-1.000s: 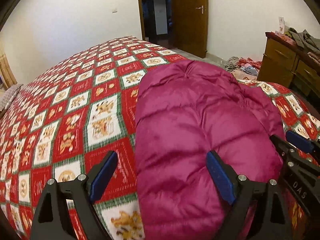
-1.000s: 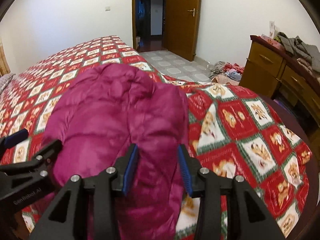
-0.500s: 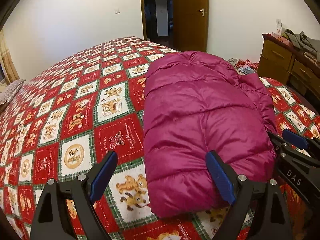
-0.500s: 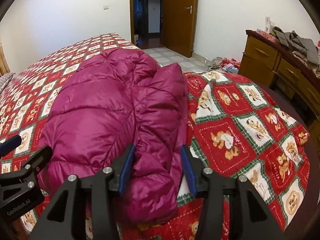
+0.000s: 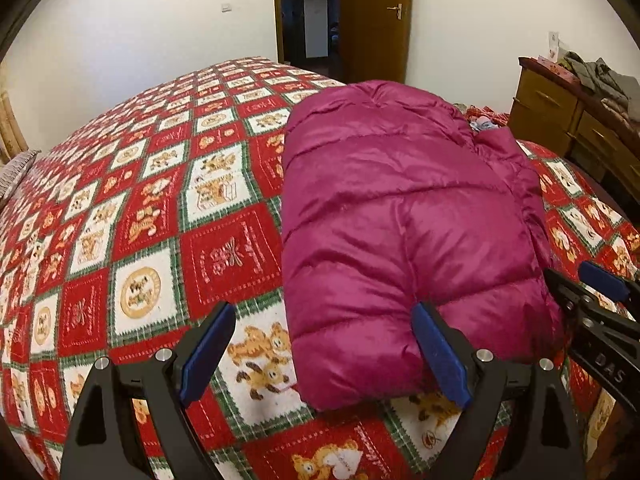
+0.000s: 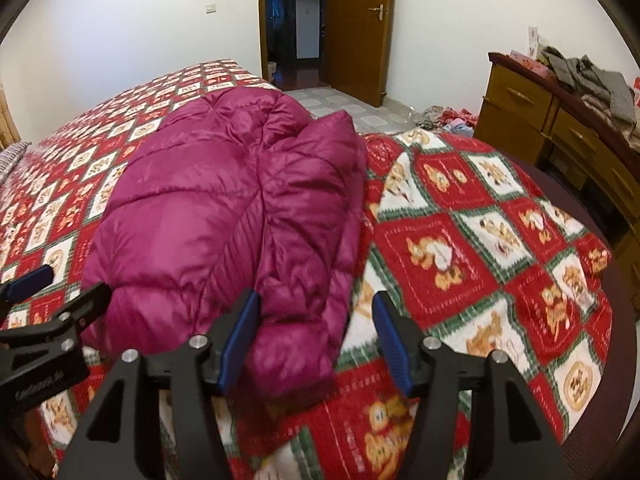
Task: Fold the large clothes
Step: 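Open both grippers and release the folded jacket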
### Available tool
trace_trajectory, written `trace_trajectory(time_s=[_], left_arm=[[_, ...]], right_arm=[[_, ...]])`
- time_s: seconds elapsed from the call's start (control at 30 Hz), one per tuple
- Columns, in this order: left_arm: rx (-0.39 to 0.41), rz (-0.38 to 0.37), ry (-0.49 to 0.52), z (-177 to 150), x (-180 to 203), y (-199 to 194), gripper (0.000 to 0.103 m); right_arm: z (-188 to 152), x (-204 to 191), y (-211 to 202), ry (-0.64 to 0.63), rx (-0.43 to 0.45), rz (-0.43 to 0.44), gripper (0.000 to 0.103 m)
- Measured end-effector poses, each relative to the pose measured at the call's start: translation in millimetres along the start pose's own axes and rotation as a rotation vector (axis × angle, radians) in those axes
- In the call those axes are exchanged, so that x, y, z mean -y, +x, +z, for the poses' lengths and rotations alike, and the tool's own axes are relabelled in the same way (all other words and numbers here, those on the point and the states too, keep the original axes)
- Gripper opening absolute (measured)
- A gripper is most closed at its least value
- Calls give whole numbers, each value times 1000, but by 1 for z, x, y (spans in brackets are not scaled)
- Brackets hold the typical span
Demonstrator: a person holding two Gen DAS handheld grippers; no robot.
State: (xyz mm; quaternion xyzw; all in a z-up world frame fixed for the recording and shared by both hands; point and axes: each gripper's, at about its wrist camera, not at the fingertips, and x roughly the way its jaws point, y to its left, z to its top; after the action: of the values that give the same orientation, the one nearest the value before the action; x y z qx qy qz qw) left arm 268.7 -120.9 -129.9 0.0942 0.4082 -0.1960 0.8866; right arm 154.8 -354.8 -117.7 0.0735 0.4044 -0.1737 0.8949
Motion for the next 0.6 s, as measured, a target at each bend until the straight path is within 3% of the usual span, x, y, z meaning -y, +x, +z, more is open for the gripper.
trace_trajectory(time_s=[0.3, 0.6], left_arm=[[-29, -18, 12, -22, 8, -13, 91], [-37, 18, 60, -47, 19, -35, 91]], right_arm=[[-20, 3, -15, -14, -21, 18, 61], [-42, -3, -22, -50, -67, 46, 61]])
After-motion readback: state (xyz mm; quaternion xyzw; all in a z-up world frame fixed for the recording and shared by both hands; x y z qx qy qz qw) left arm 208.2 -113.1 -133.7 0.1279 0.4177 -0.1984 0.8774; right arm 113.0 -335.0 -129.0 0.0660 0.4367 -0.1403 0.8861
